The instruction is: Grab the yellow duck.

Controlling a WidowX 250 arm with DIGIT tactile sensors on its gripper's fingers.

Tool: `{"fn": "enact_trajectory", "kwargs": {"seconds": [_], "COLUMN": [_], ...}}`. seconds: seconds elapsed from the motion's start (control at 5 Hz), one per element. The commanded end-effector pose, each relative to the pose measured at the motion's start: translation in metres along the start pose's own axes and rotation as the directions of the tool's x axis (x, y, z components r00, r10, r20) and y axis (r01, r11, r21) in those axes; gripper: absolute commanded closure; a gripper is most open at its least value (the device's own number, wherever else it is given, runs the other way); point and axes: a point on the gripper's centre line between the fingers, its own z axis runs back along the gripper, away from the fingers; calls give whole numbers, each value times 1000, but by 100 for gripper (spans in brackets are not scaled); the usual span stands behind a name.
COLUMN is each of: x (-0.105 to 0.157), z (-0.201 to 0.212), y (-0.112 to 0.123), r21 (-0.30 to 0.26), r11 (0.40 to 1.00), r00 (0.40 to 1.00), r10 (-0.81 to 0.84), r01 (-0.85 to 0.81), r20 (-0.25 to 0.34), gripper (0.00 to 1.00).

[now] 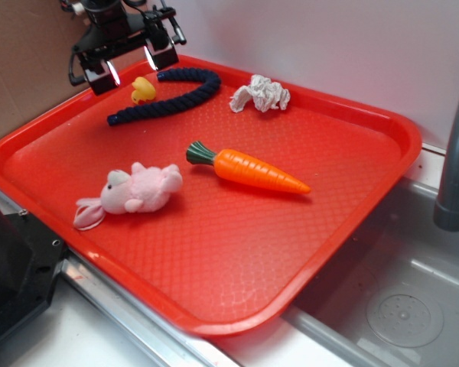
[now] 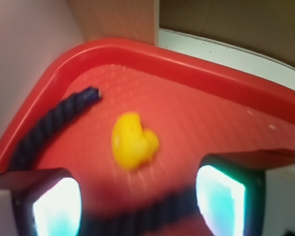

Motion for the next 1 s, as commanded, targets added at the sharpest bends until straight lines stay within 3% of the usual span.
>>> {"fn": "enact_trajectory", "kwargs": {"seconds": [0.0,0.2,0.4,0.6,0.8], "x": [24,24,24,26,24], "z": [-24,-30,-27,-16,13], "y": [-7,-3,-2,-4,-18], "r21": [12,24,19,14,12], "r11": [999,999,999,1000,982], "r00": [996,997,996,999,979], "r10": [40,38,48,10,-190], "r01": [-41,-40,-49,-10,191], "r20": [75,72,72,35,-77], "gripper": [0,100,100,100,100]}}
